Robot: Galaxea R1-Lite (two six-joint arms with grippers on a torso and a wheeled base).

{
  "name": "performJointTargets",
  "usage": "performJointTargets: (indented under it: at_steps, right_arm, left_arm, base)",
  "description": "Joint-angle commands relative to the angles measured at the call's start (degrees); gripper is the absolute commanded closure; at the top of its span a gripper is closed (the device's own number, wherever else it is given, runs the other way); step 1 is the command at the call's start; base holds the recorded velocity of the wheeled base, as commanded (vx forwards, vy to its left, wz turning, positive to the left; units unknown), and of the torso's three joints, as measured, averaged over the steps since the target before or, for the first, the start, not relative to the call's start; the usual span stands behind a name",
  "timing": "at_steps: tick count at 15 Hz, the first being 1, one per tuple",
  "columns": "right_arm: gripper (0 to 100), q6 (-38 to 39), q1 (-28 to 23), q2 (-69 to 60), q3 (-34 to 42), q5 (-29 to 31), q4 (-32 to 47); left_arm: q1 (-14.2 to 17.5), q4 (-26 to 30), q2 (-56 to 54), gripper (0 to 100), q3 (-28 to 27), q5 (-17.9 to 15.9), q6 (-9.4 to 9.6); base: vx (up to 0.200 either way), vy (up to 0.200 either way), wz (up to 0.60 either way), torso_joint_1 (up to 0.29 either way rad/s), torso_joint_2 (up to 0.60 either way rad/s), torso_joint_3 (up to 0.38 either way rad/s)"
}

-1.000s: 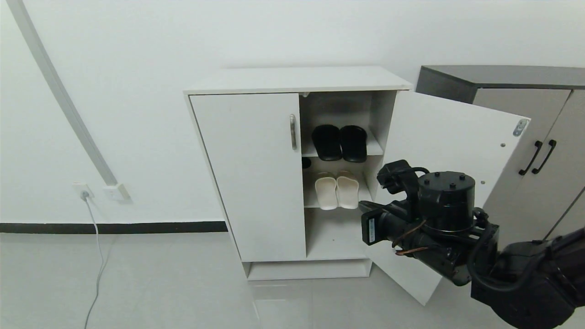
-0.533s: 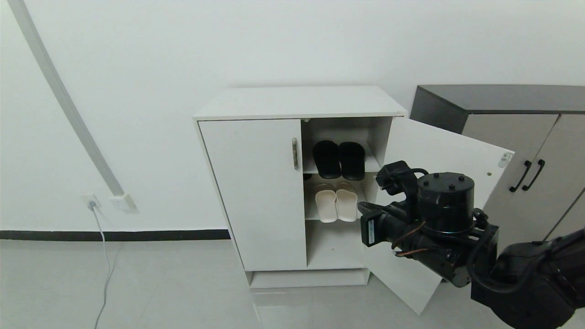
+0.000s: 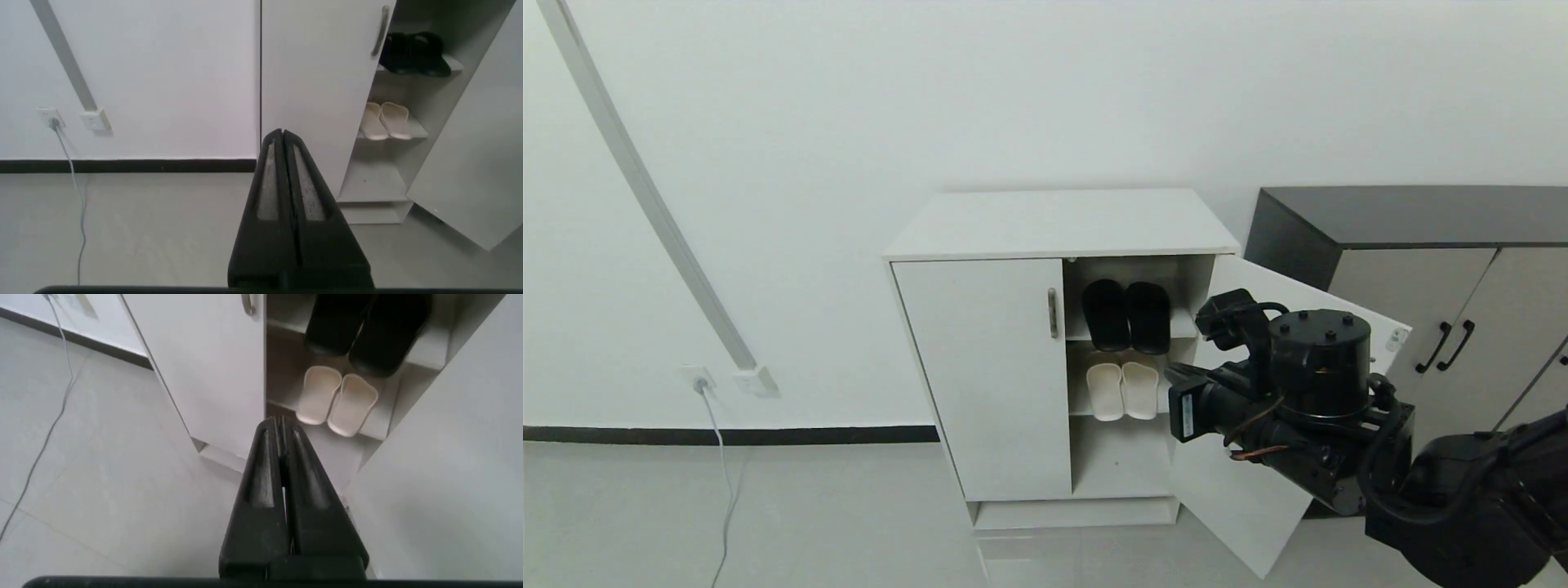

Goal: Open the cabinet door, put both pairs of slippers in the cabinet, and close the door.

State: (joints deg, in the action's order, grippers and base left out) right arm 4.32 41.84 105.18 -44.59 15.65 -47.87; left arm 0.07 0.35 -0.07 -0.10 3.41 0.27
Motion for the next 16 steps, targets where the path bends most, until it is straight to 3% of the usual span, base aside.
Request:
performJointTargets:
  at_steps: [1, 10, 16]
  right_arm:
    - [100, -0.01, 0.00, 0.11, -0.06, -0.01, -0.03]
    - [100, -0.80, 0.00, 0.38, 0.91, -0.18, -0.64]
    - [100, -1.24, 0.00, 0.46, 1.18, -0.18, -1.26]
  left_arm:
    - [0.01, 0.00, 0.07, 100, 0.01, 0.01, 0.00]
    - [0.01, 0.00, 0.07, 100, 0.01, 0.01, 0.00]
    - [0.01, 0.00, 0.07, 100, 0.01, 0.10, 0.00]
  base:
    - [0.000, 0.000, 0.00, 0.222, -0.53, -0.320]
    - [0.000, 0.000, 0.00, 0.246, -0.57, -0.325]
    - [0.000, 0.000, 0.00, 0.020, -0.05, -0.025]
